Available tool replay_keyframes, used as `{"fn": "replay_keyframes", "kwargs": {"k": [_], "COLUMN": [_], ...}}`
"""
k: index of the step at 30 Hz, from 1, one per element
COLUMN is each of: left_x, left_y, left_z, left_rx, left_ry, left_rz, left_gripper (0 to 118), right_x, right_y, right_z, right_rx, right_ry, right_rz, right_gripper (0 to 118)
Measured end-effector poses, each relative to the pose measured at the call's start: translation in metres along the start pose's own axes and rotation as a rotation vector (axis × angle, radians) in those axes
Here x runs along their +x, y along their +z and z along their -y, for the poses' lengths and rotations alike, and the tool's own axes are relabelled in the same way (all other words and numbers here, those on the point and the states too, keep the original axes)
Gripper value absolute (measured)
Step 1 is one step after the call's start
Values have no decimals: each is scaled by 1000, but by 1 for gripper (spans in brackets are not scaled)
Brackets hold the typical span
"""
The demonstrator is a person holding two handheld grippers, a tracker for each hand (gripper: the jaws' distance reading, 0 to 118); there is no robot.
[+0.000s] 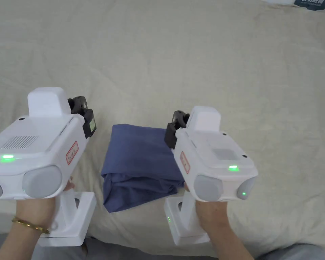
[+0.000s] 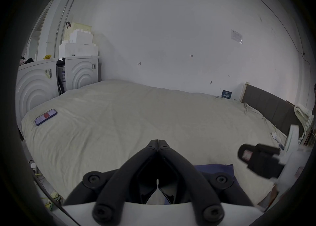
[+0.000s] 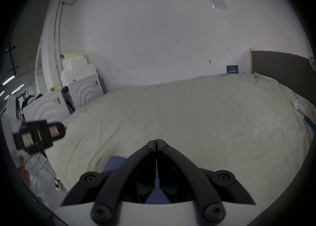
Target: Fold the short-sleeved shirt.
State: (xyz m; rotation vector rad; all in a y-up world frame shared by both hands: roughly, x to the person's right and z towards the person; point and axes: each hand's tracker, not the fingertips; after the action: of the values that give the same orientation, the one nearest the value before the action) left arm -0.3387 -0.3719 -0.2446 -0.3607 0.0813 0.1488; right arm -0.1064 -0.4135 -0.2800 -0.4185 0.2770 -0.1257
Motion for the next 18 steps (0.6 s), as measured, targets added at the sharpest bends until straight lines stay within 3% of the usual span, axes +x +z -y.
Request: {"fn": "replay_keyframes", "kwargs": {"k": [11,18], "left_x": [-10,-11], "left_y": [-6,-13], "left_z": [13,15], "left_rx": [-71,-104], "left_ry": [-7,7], "left_rz": [3,13], "left_gripper": [0,0], "right_x": [-6,-3], "right_y": [-35,-37], "right_z": [68,74], "right_rx": [-185,-178], "right_ry": [9,-4], "right_rz": [47,47], "right_gripper": [0,0]}}
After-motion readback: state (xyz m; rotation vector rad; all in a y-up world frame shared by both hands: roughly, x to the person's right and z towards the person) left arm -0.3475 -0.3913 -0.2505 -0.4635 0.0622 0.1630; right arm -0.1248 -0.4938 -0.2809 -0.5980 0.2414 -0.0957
